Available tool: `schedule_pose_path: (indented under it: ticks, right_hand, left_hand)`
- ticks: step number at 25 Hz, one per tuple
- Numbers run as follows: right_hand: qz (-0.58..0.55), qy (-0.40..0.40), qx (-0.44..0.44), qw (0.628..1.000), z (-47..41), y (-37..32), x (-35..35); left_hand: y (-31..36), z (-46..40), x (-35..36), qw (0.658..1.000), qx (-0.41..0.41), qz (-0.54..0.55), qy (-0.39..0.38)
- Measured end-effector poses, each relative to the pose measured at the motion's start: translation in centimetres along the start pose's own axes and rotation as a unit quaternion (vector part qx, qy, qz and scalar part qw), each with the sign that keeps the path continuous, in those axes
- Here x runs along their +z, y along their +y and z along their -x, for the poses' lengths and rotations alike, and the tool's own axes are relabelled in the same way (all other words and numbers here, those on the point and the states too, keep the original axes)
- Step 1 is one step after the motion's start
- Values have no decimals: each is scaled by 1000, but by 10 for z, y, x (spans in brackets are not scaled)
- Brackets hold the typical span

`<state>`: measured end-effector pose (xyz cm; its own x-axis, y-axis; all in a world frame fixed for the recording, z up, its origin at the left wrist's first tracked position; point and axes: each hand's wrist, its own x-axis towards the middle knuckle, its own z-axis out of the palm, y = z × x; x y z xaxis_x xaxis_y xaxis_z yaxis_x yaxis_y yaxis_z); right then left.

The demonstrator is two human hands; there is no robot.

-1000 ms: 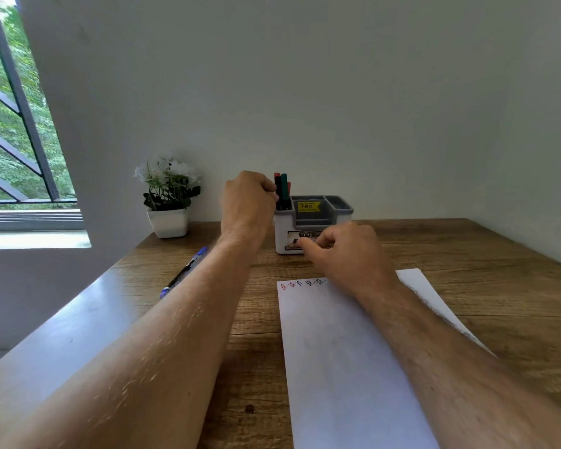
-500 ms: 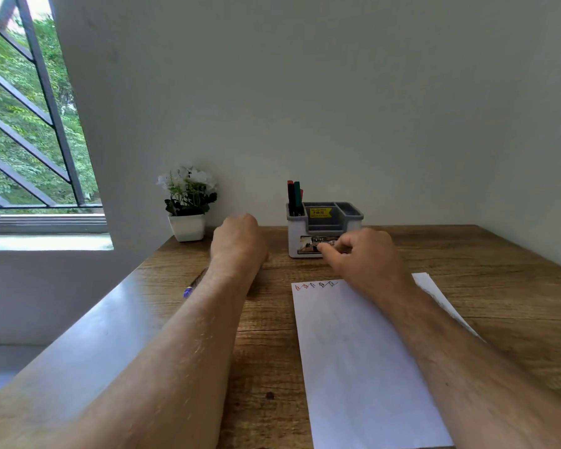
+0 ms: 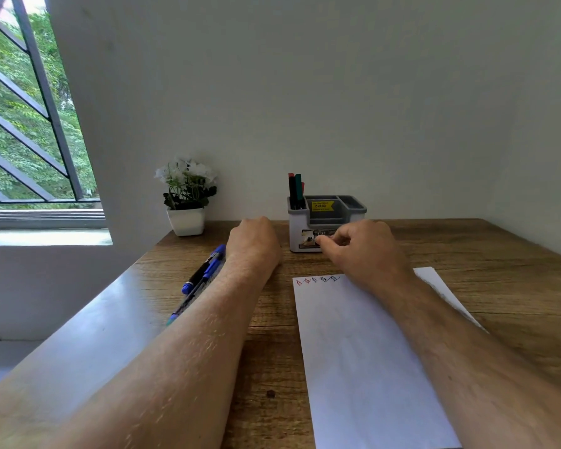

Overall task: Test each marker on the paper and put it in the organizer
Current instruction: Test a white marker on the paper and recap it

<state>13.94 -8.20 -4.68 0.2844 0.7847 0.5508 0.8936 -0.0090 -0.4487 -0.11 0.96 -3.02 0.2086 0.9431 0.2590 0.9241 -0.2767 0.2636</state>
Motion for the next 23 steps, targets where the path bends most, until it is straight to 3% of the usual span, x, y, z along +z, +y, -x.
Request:
schedule_pose_path:
  ticks: [4,8,11,18,23]
  right_hand:
    - [-4,4,1,1000,2,-1,-2]
    - [-20,9,-14,1000,2,-2,-2]
    - [-58,26,-49,997,3,-5,-3]
    - [-131,49,-67,988,3,-3,-2]
    - [-147,77,-60,984,0,0,-6]
  left_hand:
    - [1,1,1,999,-9,47,8]
    - [7,3,-13,980,-34,195,34]
    - [19,12,-21,954,-1,294,63]
    - [33,21,-21,852,62,512,94]
    - [35,23,-23,753,71,652,42]
